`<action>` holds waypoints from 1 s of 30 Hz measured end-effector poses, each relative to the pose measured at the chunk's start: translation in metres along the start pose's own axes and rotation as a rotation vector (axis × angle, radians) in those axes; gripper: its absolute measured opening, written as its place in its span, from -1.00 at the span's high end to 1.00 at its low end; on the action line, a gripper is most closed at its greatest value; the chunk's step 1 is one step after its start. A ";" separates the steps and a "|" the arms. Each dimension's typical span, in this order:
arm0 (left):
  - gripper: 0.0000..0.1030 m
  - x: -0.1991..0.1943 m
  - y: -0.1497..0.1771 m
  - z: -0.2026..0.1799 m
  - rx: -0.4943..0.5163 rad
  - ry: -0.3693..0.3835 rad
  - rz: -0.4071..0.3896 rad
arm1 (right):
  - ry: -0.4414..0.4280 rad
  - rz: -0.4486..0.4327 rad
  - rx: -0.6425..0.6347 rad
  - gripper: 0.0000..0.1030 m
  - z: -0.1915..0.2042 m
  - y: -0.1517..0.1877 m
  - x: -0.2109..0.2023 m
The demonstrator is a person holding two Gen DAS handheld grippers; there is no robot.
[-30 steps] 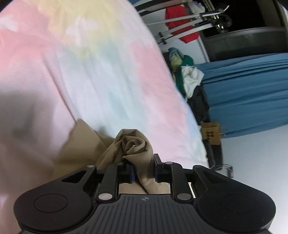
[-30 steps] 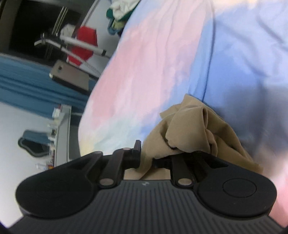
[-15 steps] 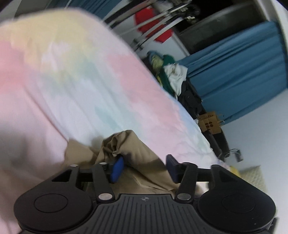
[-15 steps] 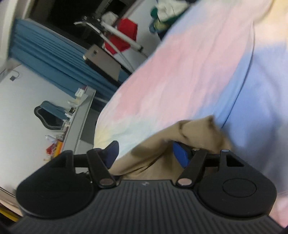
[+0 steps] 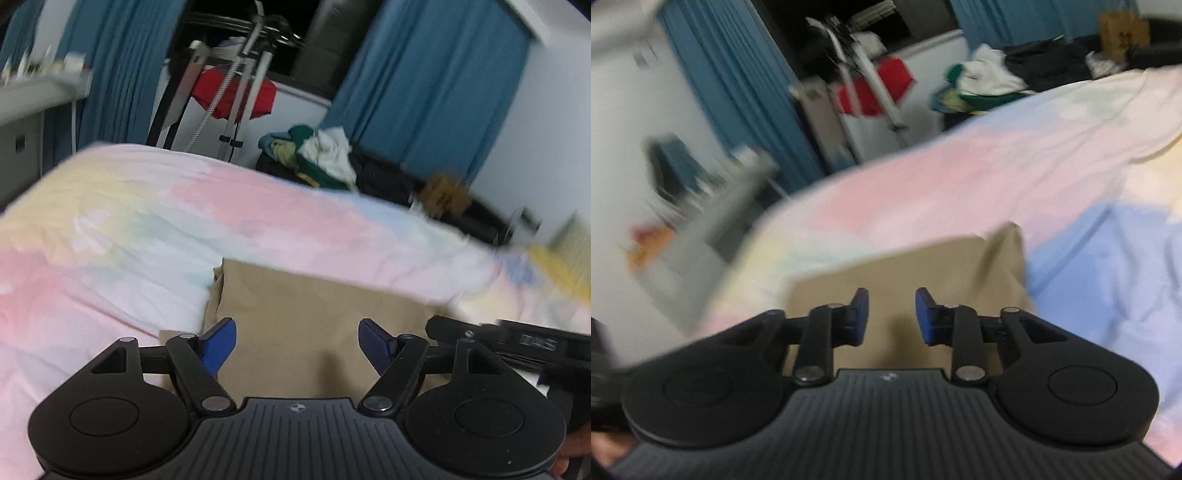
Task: Fold clothes
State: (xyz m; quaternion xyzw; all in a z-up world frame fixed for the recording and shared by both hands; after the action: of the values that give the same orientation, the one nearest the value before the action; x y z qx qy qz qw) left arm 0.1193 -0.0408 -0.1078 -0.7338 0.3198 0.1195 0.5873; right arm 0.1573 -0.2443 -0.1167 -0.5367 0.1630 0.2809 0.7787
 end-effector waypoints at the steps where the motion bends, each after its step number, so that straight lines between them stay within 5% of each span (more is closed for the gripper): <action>1: -0.44 0.006 0.006 0.001 0.013 -0.017 0.017 | 0.056 0.008 -0.028 0.41 -0.005 0.004 0.007; 5: -0.42 0.020 0.017 0.010 0.038 -0.060 0.055 | 0.150 0.011 -0.046 0.48 -0.022 0.008 0.019; 11: -0.41 0.006 0.014 0.002 0.068 -0.044 0.053 | 0.125 -0.013 -0.108 0.44 -0.010 0.007 0.005; 14: -0.42 0.009 0.018 -0.005 0.114 -0.051 0.071 | 0.140 0.067 -0.109 0.43 -0.015 0.020 0.019; 19: -0.42 0.014 0.023 -0.006 0.140 -0.064 0.083 | 0.146 0.072 -0.113 0.43 -0.012 0.024 0.022; 30: -0.44 -0.069 0.022 -0.030 0.103 -0.016 0.004 | 0.099 -0.052 -0.106 0.41 0.017 0.014 -0.067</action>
State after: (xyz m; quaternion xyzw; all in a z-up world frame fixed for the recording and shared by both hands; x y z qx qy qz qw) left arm 0.0465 -0.0487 -0.0783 -0.7010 0.3221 0.1098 0.6268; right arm 0.0953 -0.2425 -0.0836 -0.5946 0.1724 0.2421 0.7470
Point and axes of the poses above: each gripper's, at about its wrist camera, not at the fingertips, and x roughly the way its jaws point, z to its left, y to its underside, the point moved 10 cm from there along x, roughly the way its jaws point, and after that the axes turned 2 degrees about y, right-handed, at the moved point
